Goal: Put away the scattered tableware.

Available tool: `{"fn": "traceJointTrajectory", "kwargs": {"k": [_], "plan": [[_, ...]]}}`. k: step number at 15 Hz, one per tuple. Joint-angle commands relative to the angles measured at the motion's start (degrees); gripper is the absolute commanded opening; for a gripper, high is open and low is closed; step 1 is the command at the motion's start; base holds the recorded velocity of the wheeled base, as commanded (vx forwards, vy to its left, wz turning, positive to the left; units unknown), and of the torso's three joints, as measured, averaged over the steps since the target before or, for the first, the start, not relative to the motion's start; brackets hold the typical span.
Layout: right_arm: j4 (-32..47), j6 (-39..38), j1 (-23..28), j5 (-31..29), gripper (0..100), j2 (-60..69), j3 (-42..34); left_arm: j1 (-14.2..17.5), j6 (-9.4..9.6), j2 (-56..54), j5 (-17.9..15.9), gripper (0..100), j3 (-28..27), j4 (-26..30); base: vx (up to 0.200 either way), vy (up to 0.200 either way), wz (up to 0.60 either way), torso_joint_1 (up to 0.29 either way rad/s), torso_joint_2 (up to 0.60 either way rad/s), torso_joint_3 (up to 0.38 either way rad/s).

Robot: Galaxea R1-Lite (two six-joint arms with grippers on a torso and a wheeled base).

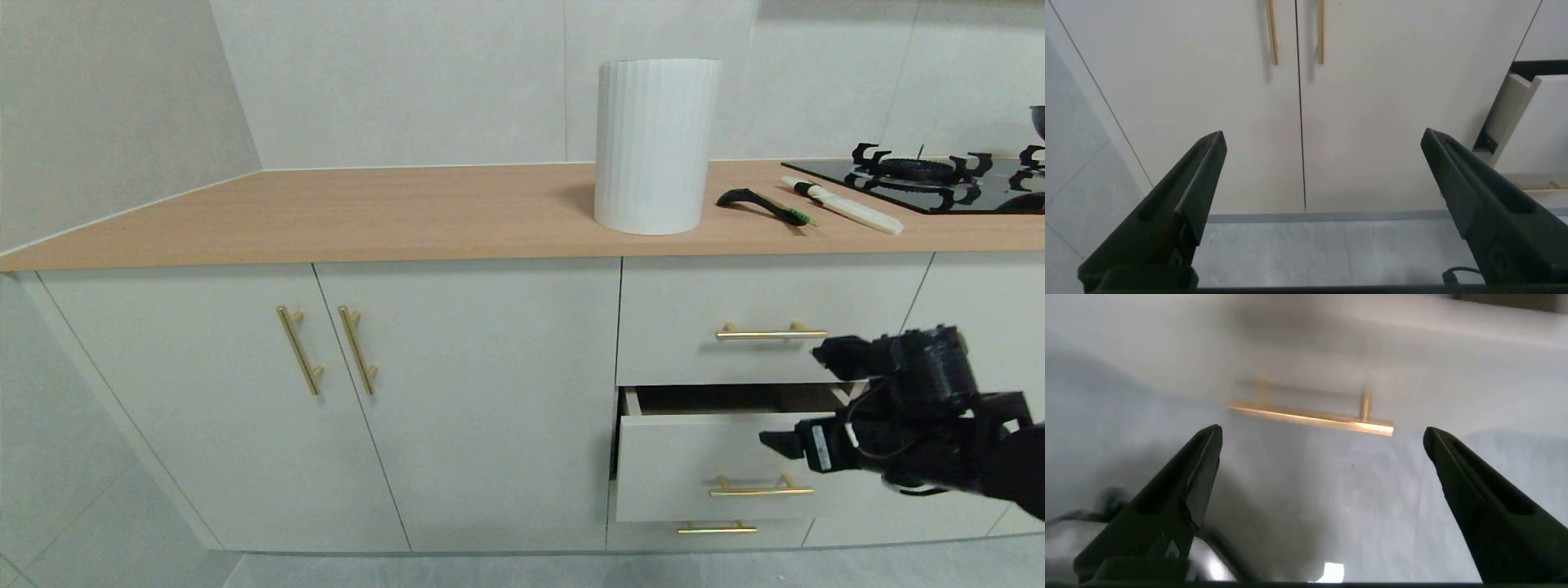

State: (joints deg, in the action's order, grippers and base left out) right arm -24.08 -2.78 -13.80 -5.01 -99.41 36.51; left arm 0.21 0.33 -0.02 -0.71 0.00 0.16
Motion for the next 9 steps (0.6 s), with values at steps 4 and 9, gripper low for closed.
{"fn": "traceJointTrajectory", "kwargs": {"k": [4,9], "plan": [[2.1,-0.3,0.2,1.1,100,-2.5,8.7,0.0,0.02,0.0,-0.1,100,0.0,0.0,0.0,0.0,0.0,0.0,0.0,0.0],[-3.8,-1.2,0.3,-0.3,100,-12.1,8.7,0.0,0.02,0.0,0.0,100,0.0,0.0,0.0,0.0,0.0,0.0,0.0,0.0]]}}
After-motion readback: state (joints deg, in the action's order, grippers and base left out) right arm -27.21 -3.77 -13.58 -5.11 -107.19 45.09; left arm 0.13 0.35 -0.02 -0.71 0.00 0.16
